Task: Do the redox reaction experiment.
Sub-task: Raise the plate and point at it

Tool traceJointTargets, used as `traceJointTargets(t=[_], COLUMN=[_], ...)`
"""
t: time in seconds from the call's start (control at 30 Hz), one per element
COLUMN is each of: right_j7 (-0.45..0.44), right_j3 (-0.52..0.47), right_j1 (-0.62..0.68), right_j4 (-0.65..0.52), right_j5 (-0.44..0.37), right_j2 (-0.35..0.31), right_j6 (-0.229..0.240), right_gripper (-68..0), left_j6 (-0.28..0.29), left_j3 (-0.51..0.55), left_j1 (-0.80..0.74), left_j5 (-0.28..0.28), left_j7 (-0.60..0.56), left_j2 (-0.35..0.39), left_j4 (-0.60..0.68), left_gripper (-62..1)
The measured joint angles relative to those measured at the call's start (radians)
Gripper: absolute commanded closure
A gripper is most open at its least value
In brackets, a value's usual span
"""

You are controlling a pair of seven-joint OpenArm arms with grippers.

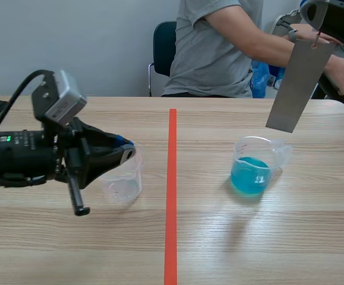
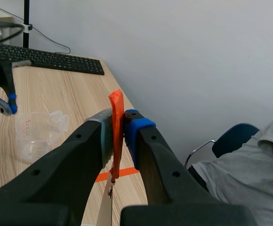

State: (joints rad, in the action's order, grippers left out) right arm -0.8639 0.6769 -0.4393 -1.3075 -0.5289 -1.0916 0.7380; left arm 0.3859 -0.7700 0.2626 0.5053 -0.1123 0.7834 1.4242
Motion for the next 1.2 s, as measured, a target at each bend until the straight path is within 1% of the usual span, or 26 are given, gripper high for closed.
traceJointTargets(t=[0.17, 0.4, 0.47, 0.57, 0.73, 0.87, 0.97, 1.2], right_j7=[0.0, 0.0, 0.0, 0.0, 0.0, 0.0, 0.0, 0.0], right_j3=[0.0, 0.0, 0.0, 0.0, 0.0, 0.0, 0.0, 0.0], right_j1=[0.0, 0.0, 0.0, 0.0, 0.0, 0.0, 0.0, 0.0], right_j4=[0.0, 0.0, 0.0, 0.0, 0.0, 0.0, 0.0, 0.0], right_j5=[0.0, 0.0, 0.0, 0.0, 0.0, 0.0, 0.0, 0.0], right_j2=[0.0, 0.0, 0.0, 0.0, 0.0, 0.0, 0.0, 0.0], right_j6=[0.0, 0.0, 0.0, 0.0, 0.0, 0.0, 0.0, 0.0], right_gripper=[-1.4, -1.3, -1.3, -1.3, -1.3, -1.3, -1.4, -1.4], left_j6=[0.0, 0.0, 0.0, 0.0, 0.0, 0.0, 0.0, 0.0], left_j3=[-0.091, -0.179, -0.205, -0.24, -0.274, -0.277, -0.276, -0.288], left_j1=[0.15, 0.294, 0.326, 0.362, 0.397, 0.42, 0.437, 0.452], left_j5=[-0.008, -0.009, -0.022, -0.063, -0.063, -0.065, -0.095, -0.095], left_j7=[0.035, 0.038, 0.037, 0.034, 0.03, 0.026, 0.018, 0.011], left_j2=[-0.141, -0.339, -0.382, -0.442, -0.531, -0.589, -0.632, -0.722], left_j4=[-0.153, -0.39, -0.439, -0.499, -0.586, -0.643, -0.682, -0.768], left_gripper=[-4.2, -4.2, -4.2, -4.2, -4.2, -4.2, -4.2, -4.2])
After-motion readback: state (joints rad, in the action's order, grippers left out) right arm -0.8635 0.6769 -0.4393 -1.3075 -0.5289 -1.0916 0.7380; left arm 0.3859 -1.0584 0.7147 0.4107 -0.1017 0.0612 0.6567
